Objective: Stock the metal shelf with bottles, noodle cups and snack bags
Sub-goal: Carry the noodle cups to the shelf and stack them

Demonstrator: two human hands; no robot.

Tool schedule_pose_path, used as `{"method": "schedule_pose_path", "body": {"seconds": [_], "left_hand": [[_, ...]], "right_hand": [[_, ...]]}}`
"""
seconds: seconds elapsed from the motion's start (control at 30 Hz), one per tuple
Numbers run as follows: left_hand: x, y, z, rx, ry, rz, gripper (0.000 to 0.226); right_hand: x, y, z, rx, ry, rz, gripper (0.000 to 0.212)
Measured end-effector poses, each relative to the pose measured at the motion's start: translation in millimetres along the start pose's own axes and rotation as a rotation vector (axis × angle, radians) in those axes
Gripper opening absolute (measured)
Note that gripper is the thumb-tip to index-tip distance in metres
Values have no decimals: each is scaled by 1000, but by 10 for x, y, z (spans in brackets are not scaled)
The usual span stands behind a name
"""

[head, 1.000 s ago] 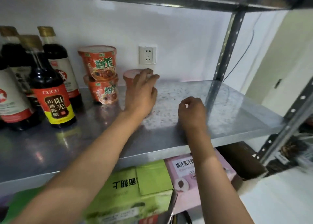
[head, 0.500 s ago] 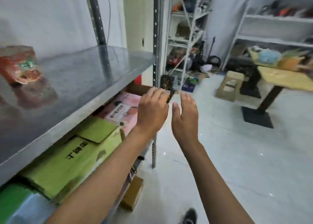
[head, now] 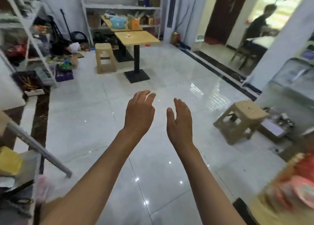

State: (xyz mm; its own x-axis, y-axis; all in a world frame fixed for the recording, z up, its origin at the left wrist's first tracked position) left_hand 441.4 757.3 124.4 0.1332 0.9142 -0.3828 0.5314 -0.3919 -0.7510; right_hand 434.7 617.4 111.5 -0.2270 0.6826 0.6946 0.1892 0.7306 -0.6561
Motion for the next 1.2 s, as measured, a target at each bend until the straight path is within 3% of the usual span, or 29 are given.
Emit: {"method": "schedule_pose_path", "body": {"seconds": [0.37, 0.6, 0.7, 0.8, 0.9, 0.97, 1.03, 1.13, 1.2], "left_hand": [[-2644, 2071, 744, 499, 180, 410, 44], [-3789, 2901, 1143, 707, 221, 520, 42], [-4030, 3141, 1195, 779, 228, 517, 41], [-4171, 3356, 1242, 903, 188, 530, 43], [-4197, 3505, 1303, 1075, 129, 551, 50], [-4191, 3588, 1324, 1162, 101, 577, 53], [-4187, 3610, 1289, 1215, 44, 654, 52], [-4125, 3563, 1097, 1183, -39, 756, 49], [-4082, 3476, 884, 1122, -124, 836, 48]], "right_hand": [[-2619, -1977, 672, -268, 472, 79, 40], [-3915, -2881, 1163, -604, 765, 204, 27], [-4398, -2997, 1318, -586, 999, 159, 34], [-4773, -3006, 1394, -469, 1167, -63, 42], [-4974, -2951, 1410, -376, 1171, -237, 31], [-5009, -2969, 1391, -378, 1139, -303, 17], [-5013, -3034, 1323, -378, 1113, -338, 16], [-4916, -3131, 1072, -413, 1094, -403, 5], [-4764, -3183, 815, -413, 1070, -480, 14]]}}
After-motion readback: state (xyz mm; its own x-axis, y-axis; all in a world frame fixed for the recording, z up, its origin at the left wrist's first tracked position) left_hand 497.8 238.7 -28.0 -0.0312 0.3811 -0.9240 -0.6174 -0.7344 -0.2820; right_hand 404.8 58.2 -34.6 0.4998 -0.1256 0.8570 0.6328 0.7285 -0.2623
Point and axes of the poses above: each hand's wrist, its own z-axis away from the middle knuckle, its own y-axis out of the palm, x = y × z, the point moved 2 cm from there along -z, towards the middle knuckle, and after that the axes turned 4 degrees about z, right-handed, at the moved point
